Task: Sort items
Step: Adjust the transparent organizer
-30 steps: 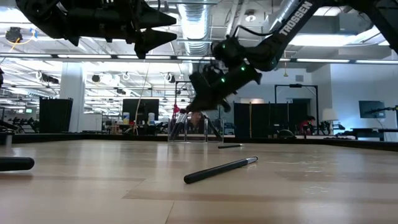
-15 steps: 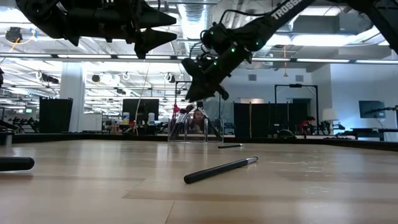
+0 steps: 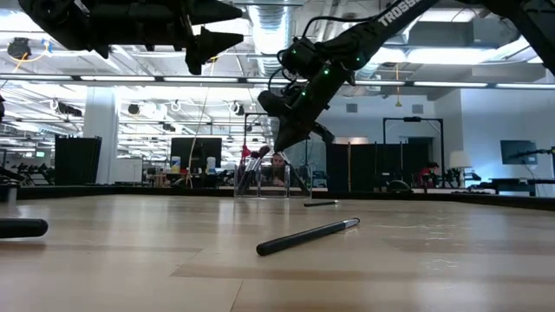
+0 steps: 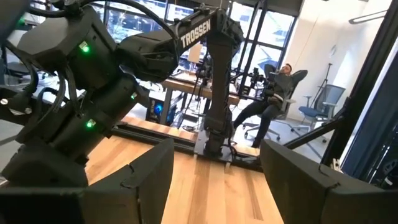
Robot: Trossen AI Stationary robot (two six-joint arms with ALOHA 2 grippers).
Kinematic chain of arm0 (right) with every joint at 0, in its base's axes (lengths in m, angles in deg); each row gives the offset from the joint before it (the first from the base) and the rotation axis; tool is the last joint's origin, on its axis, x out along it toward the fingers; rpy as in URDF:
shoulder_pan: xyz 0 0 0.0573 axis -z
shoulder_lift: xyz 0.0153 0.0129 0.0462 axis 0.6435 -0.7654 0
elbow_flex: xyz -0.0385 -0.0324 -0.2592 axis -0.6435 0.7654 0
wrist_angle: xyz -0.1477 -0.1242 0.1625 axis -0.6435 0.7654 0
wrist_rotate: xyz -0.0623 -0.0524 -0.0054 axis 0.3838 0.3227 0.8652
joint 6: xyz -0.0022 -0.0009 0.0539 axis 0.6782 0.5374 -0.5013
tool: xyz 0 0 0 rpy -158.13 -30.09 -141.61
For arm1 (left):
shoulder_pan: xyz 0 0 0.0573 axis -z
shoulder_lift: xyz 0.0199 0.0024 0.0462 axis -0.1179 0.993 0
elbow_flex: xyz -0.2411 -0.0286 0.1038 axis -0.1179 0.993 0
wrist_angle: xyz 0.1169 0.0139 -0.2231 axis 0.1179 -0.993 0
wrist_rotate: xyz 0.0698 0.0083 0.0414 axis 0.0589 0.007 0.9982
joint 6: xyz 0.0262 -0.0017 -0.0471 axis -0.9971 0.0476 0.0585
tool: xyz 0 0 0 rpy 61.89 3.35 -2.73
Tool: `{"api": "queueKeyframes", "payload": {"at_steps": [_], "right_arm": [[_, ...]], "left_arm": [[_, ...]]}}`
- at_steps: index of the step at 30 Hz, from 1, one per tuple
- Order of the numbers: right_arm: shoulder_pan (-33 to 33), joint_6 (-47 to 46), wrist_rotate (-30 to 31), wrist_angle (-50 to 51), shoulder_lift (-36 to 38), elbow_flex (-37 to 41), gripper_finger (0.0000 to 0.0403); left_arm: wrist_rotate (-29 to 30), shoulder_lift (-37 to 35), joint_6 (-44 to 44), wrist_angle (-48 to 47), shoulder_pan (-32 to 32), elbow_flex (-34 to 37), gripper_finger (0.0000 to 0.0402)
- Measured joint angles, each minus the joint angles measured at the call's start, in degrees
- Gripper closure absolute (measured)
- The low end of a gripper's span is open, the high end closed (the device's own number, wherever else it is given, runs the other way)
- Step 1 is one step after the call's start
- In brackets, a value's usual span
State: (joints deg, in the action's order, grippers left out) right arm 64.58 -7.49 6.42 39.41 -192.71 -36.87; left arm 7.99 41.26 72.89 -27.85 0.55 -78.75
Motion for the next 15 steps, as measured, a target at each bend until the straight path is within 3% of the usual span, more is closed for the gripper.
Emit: {"api": "queueKeyframes", "payload": {"at_steps": [4,11,15], "right_arm": [[0.59,-1.49,-0.30,0.70,-0.36,-0.02,0.0402],[0.24,-1.48,-4.75,5.47,-8.03,-4.30,0.0402],[0.27,0.32,-1.30,8.57,-10.40,-9.93,0.0403]], "left_arm": [[0.00,0.02,0.07,0.02,0.00,0.00,0.0165],[-0.01,0.02,0.24,0.31,0.00,0.00,0.0165],[-0.01,0.02,0.23,0.34,-0.01,0.00,0.0165]]}}
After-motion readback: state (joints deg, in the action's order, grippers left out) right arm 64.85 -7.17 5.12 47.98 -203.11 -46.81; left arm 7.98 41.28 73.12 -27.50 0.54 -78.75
